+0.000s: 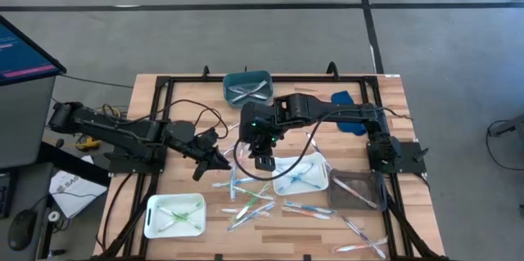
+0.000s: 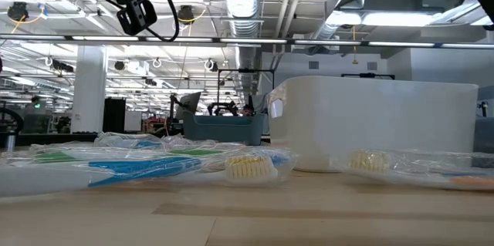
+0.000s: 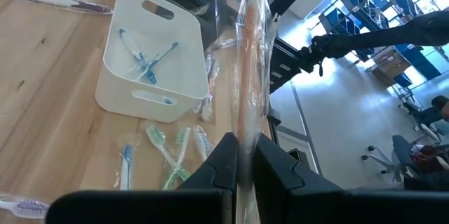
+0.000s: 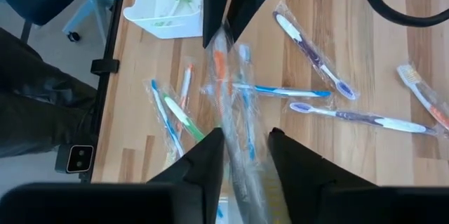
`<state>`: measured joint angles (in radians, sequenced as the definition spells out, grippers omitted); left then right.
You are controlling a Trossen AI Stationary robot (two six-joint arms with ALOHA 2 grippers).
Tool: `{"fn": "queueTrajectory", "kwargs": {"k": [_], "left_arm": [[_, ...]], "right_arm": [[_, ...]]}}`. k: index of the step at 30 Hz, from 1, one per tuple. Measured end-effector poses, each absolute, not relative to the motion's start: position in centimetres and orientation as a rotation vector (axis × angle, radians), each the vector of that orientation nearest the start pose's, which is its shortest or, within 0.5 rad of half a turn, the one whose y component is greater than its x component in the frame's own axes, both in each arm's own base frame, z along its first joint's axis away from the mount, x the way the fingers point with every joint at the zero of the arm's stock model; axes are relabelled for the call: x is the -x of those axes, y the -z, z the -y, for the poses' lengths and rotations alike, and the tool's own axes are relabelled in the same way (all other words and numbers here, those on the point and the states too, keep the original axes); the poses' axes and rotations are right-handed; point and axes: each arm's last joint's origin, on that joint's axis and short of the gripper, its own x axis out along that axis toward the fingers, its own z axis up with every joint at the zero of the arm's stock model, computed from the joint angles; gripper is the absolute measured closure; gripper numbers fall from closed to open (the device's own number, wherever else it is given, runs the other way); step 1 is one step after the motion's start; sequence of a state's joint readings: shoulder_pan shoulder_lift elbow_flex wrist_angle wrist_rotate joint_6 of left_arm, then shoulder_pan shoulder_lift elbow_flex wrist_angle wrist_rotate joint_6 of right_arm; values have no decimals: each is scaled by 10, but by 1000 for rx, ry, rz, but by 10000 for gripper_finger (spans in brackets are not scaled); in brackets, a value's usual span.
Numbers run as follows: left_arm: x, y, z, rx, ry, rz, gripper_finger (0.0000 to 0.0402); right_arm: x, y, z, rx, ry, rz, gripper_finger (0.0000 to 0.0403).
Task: Pick & Place Toothbrushes
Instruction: Put the orange toothbrush into the black bin
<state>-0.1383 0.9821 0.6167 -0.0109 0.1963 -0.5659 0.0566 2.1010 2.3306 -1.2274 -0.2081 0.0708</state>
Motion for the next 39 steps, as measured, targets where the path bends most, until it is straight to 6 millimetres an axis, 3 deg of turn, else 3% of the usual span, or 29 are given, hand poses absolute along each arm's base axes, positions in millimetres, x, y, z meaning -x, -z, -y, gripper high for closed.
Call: {"fn": "queueTrajectory", "kwargs": {"k": [13, 18, 25, 32, 39], "left_arm": [[-210, -256, 35, 560, 216, -462, 388], [-210, -256, 35, 563, 235, -468, 388], [-210, -256, 33, 583, 249, -473, 388], [-211, -256, 26, 605, 227, -466, 388], [-211, -255, 19, 638, 228, -490, 388]], "right_arm": [[-429, -365, -31, -140, -215, -1006, 371], [-430, -365, -31, -144, -216, -1003, 376], [-433, -367, -30, -144, -203, -964, 307], [-447, -349, -34, -144, -206, -978, 229], [-454, -338, -39, -142, -217, -994, 191]]}}
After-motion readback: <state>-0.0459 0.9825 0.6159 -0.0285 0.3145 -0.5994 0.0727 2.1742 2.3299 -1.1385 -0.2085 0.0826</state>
